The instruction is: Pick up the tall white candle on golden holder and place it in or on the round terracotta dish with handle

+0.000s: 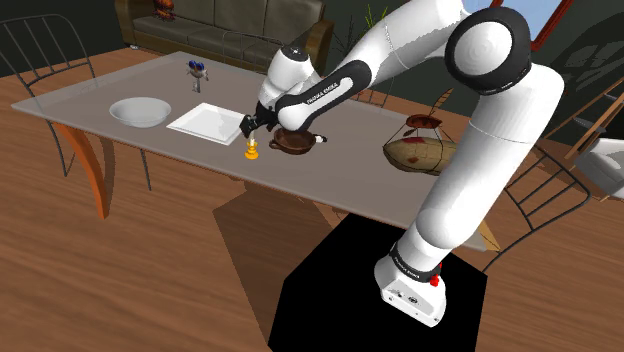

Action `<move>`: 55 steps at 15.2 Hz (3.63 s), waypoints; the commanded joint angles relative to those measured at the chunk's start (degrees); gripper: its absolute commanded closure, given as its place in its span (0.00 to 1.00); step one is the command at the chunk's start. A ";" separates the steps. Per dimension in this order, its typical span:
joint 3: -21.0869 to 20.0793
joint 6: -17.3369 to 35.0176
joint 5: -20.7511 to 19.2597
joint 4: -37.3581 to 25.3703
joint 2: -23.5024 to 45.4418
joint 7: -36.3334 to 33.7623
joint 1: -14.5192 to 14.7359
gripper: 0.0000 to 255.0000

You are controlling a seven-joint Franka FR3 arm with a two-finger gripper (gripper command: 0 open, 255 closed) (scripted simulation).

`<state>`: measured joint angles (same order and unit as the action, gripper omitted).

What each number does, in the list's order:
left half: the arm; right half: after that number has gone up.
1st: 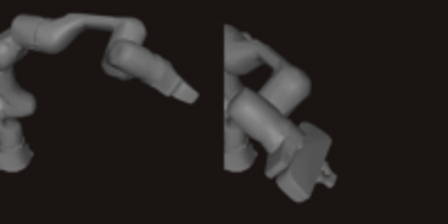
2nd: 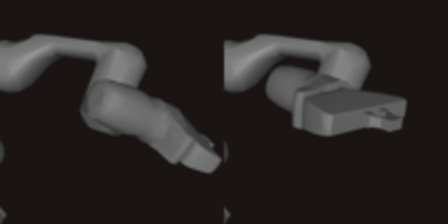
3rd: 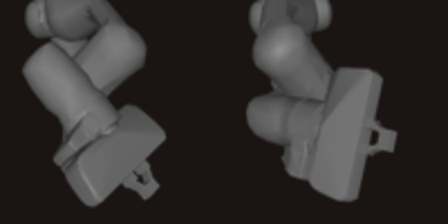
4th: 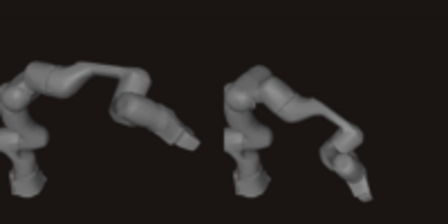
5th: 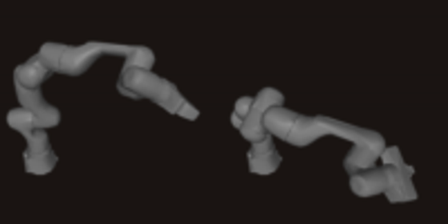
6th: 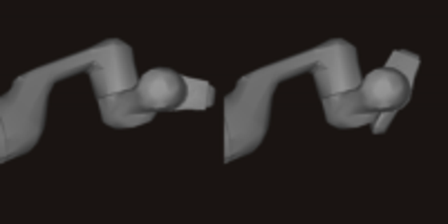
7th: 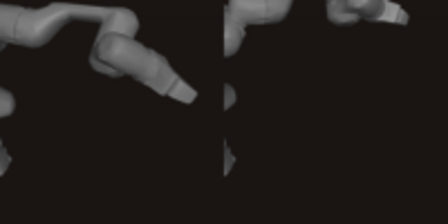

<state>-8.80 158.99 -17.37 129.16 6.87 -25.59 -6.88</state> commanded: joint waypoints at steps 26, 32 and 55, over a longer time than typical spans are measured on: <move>1.25 2.62 -3.04 -3.40 5.75 -2.28 0.49 1.00; -0.19 -1.28 0.27 -4.21 2.53 0.66 -0.41 1.00; 2.48 -9.93 14.20 -3.28 -8.39 20.37 -5.77 1.00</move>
<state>-7.01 148.80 -4.41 125.13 -0.89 -7.64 -11.98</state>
